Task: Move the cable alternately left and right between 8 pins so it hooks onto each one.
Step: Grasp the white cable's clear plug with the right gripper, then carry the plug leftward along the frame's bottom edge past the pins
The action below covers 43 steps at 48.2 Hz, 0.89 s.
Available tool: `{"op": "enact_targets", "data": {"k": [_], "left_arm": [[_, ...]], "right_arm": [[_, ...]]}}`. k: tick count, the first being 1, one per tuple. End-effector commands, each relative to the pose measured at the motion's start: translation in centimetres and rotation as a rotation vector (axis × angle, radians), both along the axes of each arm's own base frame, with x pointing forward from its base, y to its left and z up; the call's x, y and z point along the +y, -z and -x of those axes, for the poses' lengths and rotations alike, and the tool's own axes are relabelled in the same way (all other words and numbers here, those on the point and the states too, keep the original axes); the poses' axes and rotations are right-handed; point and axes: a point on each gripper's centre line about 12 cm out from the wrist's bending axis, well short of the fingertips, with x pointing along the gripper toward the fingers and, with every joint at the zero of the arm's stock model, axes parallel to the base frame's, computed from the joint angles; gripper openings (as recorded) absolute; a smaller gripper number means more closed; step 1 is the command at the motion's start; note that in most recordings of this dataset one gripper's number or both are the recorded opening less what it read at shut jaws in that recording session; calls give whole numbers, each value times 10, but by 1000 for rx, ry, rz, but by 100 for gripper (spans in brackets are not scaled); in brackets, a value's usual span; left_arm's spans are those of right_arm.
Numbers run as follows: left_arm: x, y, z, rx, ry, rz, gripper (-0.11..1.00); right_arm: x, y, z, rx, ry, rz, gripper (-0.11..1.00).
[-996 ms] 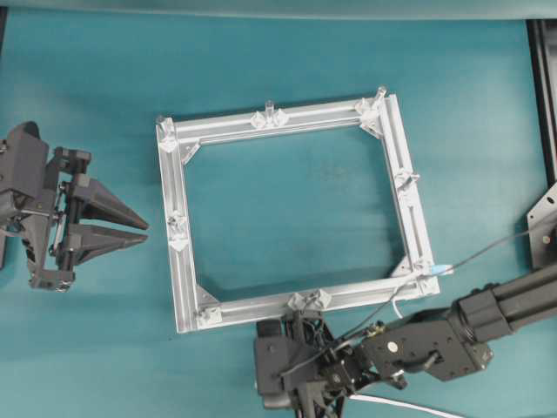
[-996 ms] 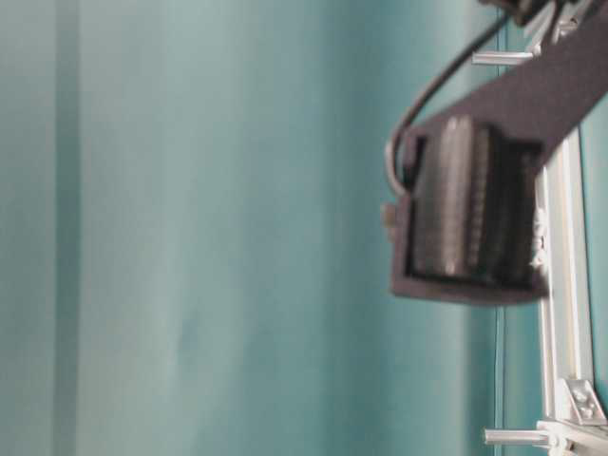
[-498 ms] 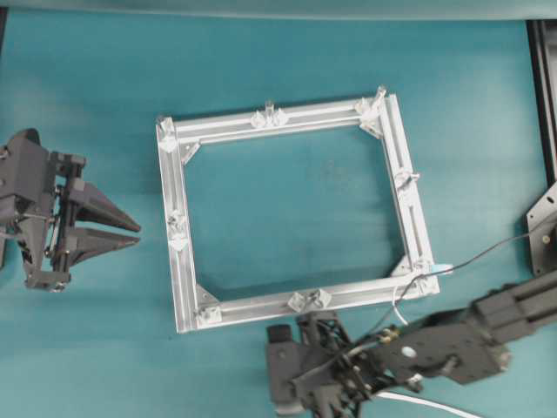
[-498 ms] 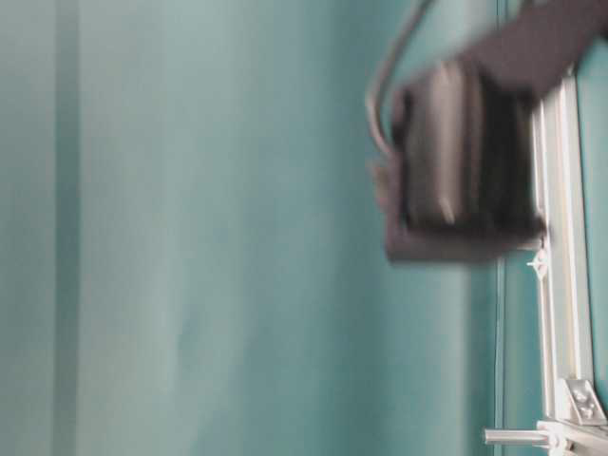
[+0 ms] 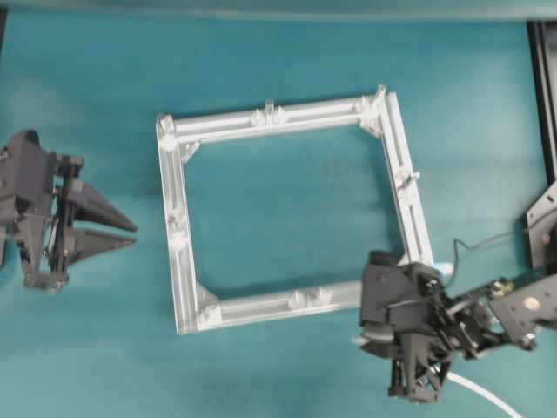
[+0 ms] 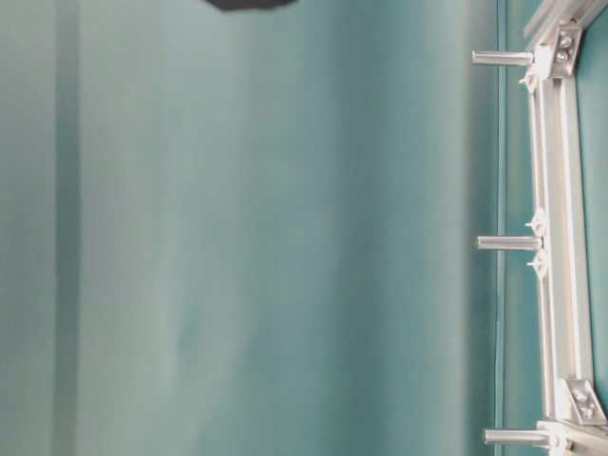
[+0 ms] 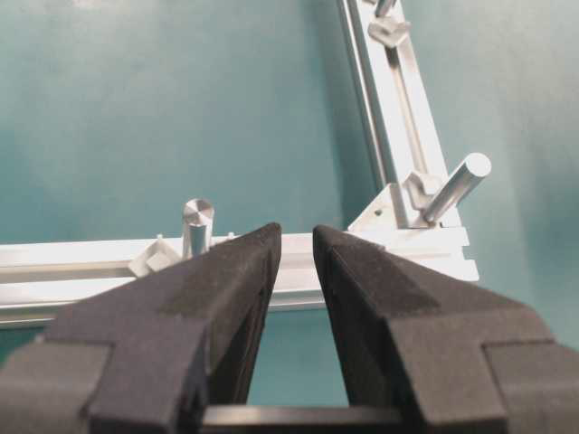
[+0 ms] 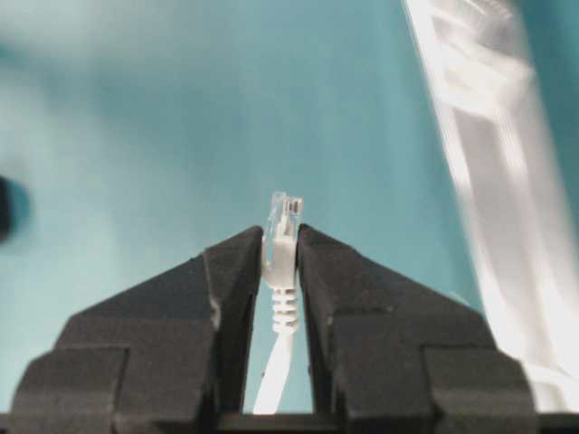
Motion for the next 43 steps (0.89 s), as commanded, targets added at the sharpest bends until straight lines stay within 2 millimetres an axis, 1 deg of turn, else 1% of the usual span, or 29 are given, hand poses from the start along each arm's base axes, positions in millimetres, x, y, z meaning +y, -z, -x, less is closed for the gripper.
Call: {"op": "enact_targets", "data": {"k": [1,5,11,16,21,27,32,37,43], "left_arm": [[-5,-7,1,-33,24,-3,36],[-5,-11,10,-65,30,-4,36],[-5,-20,33,-162,47,-2,36],[-3,-28,52,-252,48,3,36],[-2,-32,69,-303,51,9,36],[-1,-33,84,-288,59,9,36],[-1,-30,90,-243,64,8,36],[-1,-26,90,-205,65,3,36],[-1,-21,91,-193,65,2,36]], "right_arm": [[-16,-14,1,-15,57,33,15],[-30,-17,-5,-21,128,55,15],[-49,-20,-19,-36,274,20,15],[-63,-15,-31,-24,375,-10,15],[-74,-9,-48,-14,426,-13,15],[-85,-5,-73,-30,461,-26,15],[-96,-4,-94,-41,495,-30,15],[-106,-4,-109,-49,525,-31,15],[-110,0,-124,-53,538,-32,15]]}}
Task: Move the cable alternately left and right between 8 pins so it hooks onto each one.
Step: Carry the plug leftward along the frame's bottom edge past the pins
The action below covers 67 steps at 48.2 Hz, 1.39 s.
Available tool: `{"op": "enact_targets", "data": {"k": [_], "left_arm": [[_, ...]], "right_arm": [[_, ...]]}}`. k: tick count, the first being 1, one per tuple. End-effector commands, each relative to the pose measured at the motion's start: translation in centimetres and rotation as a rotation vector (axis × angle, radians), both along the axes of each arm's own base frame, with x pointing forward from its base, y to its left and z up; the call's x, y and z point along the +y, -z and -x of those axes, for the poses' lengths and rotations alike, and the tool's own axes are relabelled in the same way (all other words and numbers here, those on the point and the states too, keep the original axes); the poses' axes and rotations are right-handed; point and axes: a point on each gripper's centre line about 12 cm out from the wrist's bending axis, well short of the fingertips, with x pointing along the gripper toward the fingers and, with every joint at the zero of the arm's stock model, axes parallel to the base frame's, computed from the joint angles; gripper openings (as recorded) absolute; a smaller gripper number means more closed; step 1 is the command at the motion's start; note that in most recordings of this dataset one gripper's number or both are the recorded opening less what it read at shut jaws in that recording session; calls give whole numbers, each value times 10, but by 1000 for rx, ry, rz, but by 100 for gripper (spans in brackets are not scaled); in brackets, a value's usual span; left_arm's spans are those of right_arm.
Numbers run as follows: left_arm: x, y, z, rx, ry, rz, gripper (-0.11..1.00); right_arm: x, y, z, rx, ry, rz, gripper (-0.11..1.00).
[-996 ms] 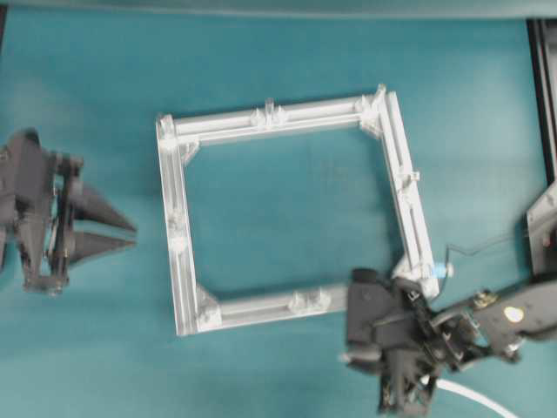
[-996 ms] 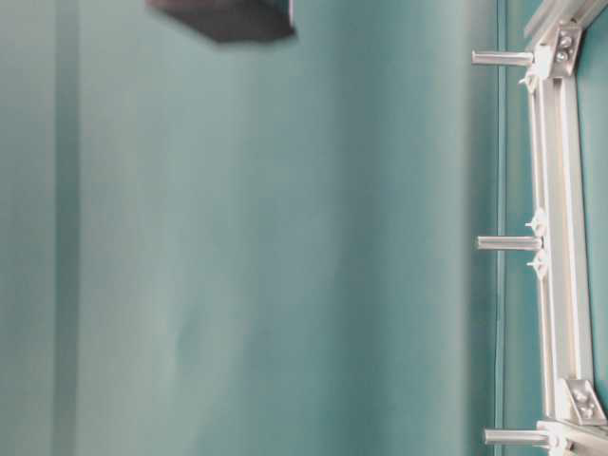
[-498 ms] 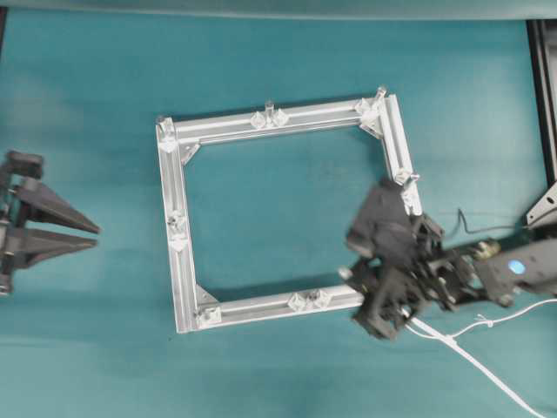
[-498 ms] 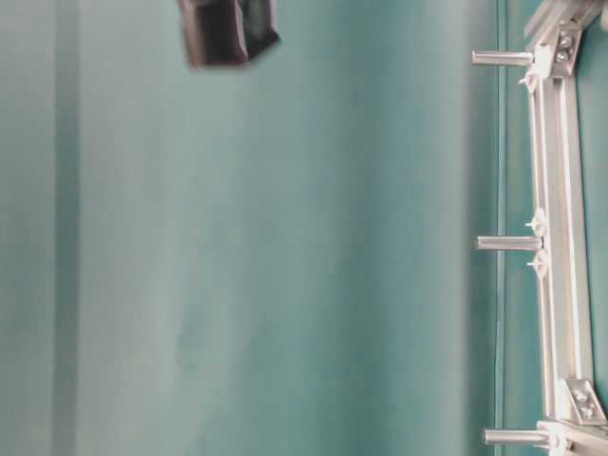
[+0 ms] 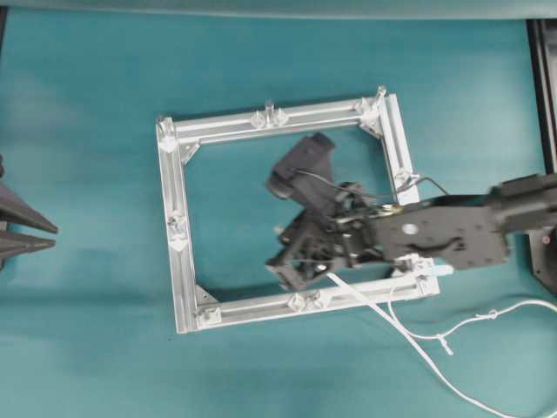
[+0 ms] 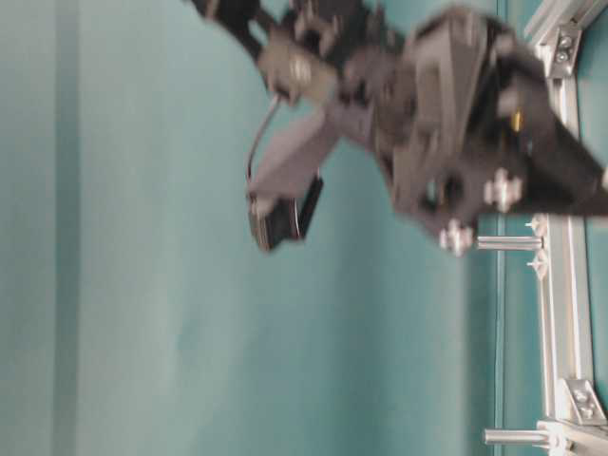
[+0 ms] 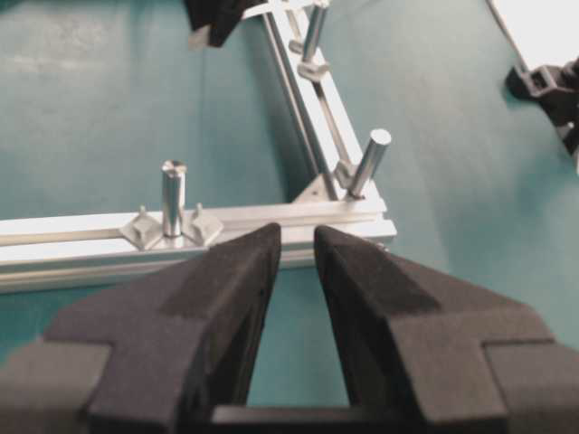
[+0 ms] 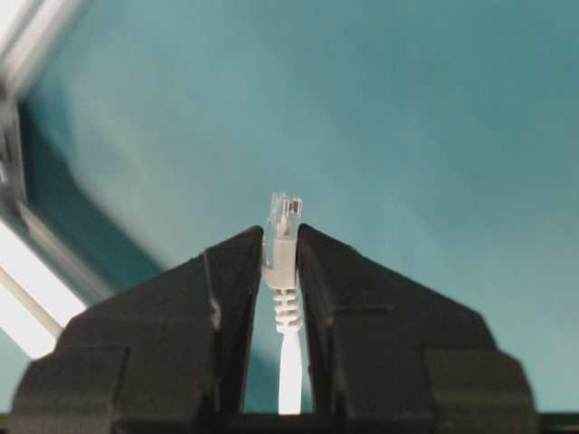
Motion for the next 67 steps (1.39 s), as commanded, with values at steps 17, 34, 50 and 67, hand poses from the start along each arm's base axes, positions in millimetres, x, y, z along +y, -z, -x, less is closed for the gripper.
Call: {"op": "enact_targets", "data": {"k": [17,34,50,67], "left_arm": [[0,-4,-1,-1,3,-7,36],[0,-2,-1,1,1,-6,36],[0,-1,-1,5,2,-11,36],[0,3,0,13,1,-7,36]], "right_arm": [[12,-23,-29,-82,-33,0,15],[51,-27,-43,-109,-107,-23,15],[97,-25,-61,-133,-194,-30,15],[141,-29,-55,-149,-283,-40,15]]}}
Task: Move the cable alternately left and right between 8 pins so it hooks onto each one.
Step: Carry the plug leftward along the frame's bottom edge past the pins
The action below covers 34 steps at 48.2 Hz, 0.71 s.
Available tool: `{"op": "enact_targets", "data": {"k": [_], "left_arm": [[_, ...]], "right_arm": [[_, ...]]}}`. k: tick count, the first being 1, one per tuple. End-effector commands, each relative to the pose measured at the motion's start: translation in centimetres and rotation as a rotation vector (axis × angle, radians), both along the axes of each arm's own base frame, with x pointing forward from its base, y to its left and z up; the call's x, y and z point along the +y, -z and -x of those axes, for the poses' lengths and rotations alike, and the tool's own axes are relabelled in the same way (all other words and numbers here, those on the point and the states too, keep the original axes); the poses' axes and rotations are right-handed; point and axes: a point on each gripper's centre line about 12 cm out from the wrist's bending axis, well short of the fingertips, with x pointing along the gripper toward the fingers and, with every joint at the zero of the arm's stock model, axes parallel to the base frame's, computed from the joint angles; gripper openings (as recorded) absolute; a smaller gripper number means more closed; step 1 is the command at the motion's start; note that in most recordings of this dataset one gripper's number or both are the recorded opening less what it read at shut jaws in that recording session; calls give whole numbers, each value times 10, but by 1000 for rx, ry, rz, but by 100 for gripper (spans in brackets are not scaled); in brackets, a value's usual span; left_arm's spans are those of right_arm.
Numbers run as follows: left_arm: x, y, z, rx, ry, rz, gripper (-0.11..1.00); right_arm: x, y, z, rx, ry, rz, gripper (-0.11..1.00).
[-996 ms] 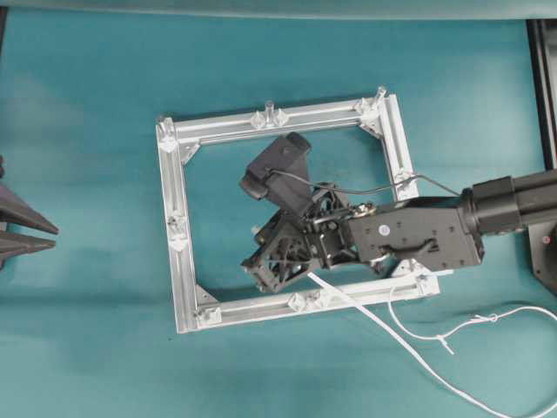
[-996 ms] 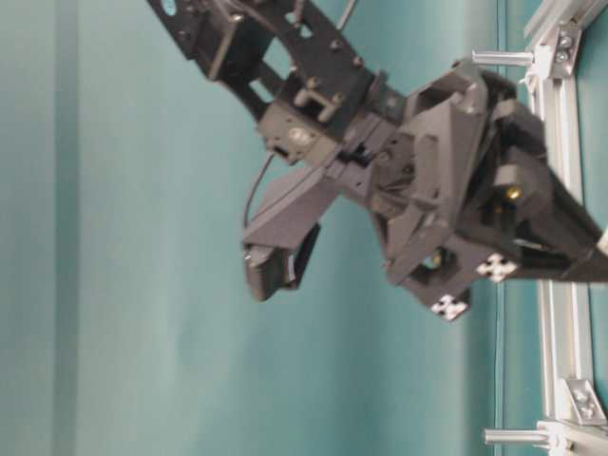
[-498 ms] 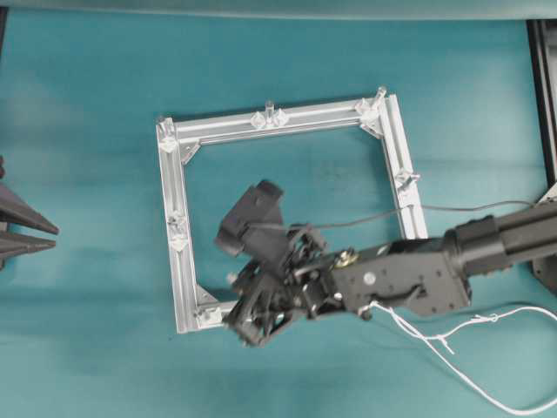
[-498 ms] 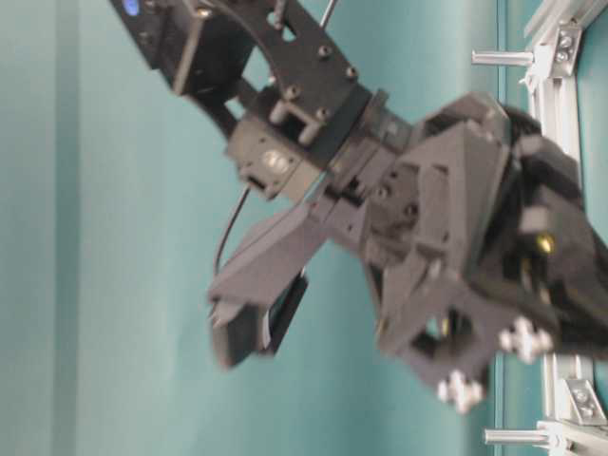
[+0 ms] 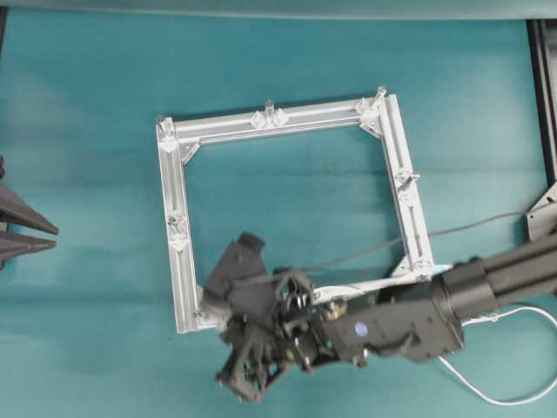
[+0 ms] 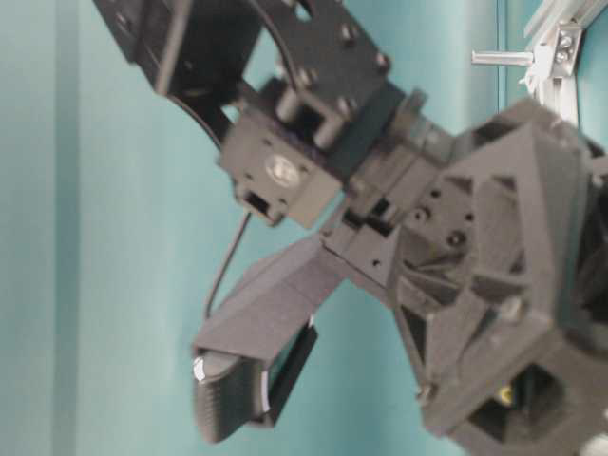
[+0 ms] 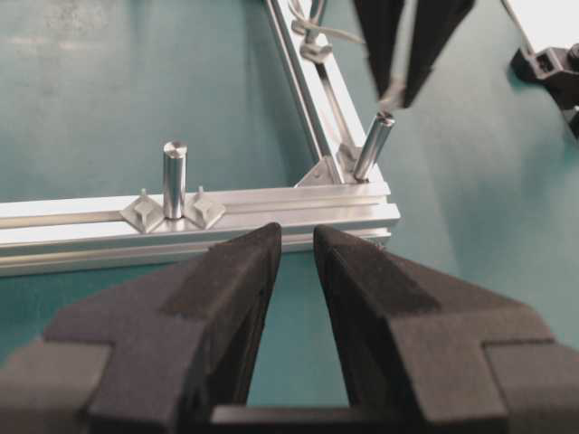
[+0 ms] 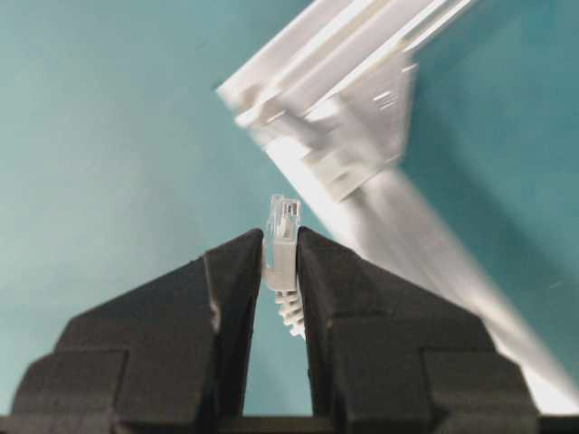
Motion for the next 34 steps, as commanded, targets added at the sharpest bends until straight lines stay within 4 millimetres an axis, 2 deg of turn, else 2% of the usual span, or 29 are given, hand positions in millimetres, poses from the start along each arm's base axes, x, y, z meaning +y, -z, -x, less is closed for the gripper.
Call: {"op": "enact_targets", "data": {"k": [1,6,12,28,34], "left_arm": [[0,-3,-1,-5,1,-5,36],[0,-2,-1,-4,1,-4,36],[0,-3,-1,-7,1,-5,36],[0,-3,-1,-5,1,-5,36],[0,-3,-1,-5,1,-5,36]], "right_arm": [[21,-22,-1,-57,-49,-15,15],[33,-23,1,-69,-74,-22,15],[42,-26,-8,-102,-93,-40,15],[61,-22,-54,-170,-165,5,15],[60,-24,-70,-164,-165,47,15]]}}
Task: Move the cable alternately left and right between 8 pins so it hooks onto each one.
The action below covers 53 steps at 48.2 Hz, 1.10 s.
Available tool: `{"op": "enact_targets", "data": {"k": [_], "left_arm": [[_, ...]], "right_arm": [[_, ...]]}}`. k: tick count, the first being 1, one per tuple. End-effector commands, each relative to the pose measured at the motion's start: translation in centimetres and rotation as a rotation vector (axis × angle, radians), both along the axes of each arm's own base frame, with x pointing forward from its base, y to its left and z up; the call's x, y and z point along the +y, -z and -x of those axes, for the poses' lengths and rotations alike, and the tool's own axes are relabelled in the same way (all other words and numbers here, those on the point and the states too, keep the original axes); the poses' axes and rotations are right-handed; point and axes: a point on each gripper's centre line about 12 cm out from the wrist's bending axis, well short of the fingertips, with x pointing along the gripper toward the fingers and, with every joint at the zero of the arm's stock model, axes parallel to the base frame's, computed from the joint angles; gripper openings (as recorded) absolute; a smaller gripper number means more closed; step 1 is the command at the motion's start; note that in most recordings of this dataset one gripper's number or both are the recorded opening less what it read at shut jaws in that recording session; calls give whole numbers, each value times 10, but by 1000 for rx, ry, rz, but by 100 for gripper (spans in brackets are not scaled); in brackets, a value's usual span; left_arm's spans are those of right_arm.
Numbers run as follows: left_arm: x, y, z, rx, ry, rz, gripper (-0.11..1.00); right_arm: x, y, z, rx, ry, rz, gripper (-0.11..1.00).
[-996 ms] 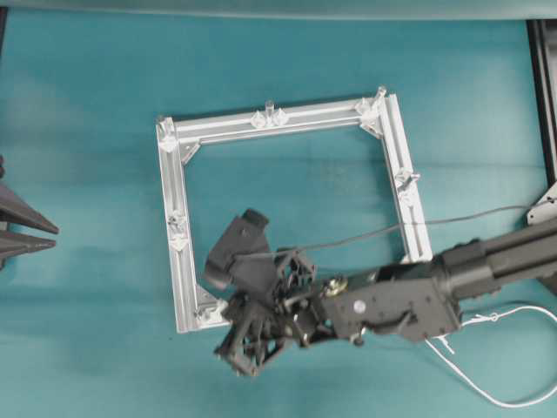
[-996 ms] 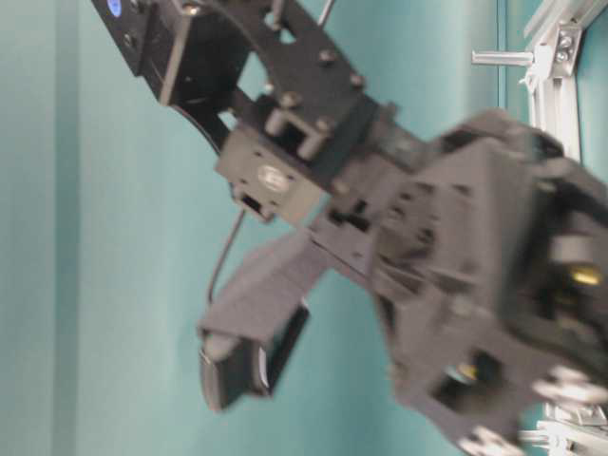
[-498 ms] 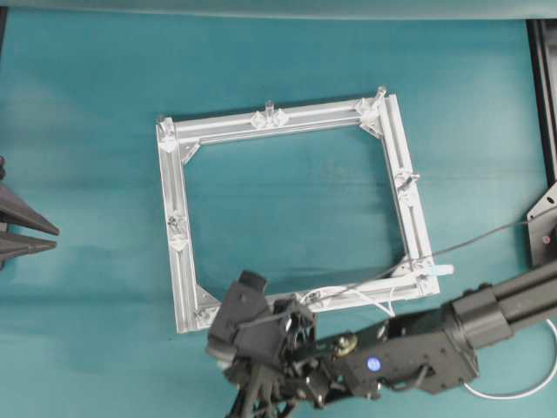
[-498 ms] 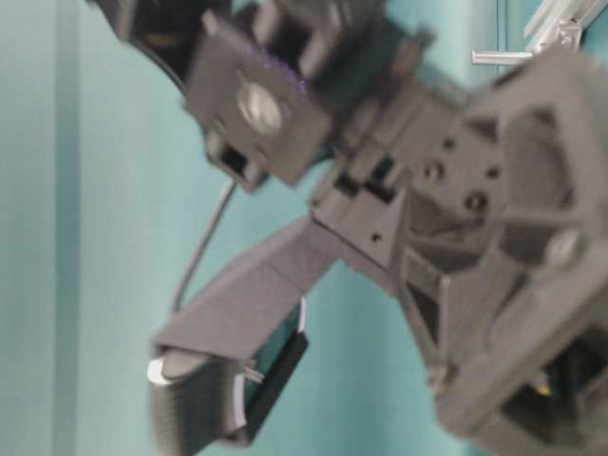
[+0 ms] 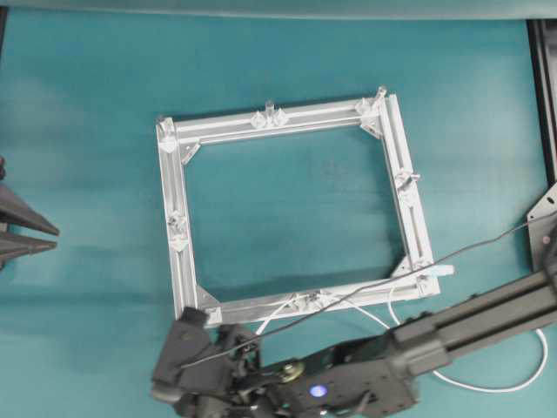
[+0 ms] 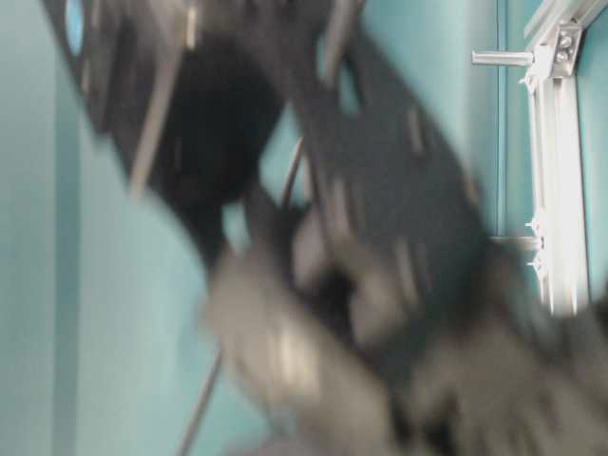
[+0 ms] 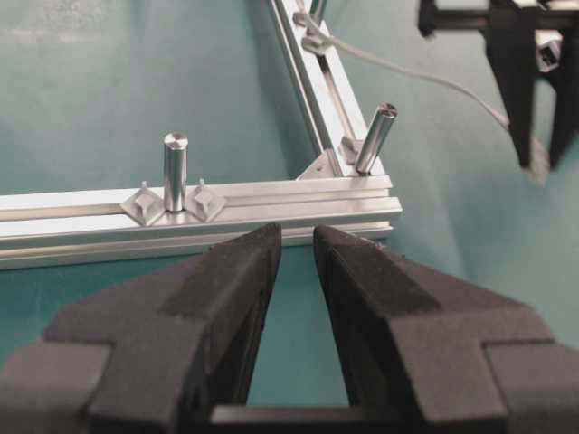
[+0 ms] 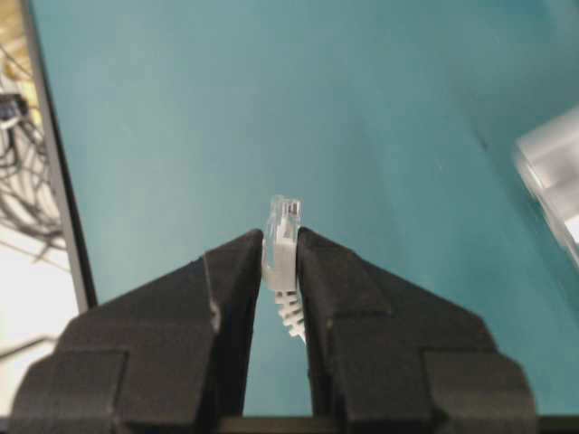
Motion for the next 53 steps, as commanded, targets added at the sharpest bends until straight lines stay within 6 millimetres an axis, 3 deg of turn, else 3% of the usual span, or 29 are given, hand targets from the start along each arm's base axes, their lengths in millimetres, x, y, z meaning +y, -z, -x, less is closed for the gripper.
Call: {"op": "enact_targets", "data": {"k": [1,11,20,38,53], "left_arm": [[0,-4,-1,-8,3,-7,36],[0,-5,-1,-12,3,-6,36],[0,-5,-1,-11,2,-3,36],[0,-4,-1,-9,2,-2,36],[0,-4,-1,-10,2,-5,36]], "right_arm": [[1,-25,-14,-50,3,3,15],[-19,-34,-40,-68,70,5,15],[-49,-36,-56,-57,146,15,15],[-87,-24,-54,35,282,21,15],[-109,-30,-54,25,335,28,15]]}}
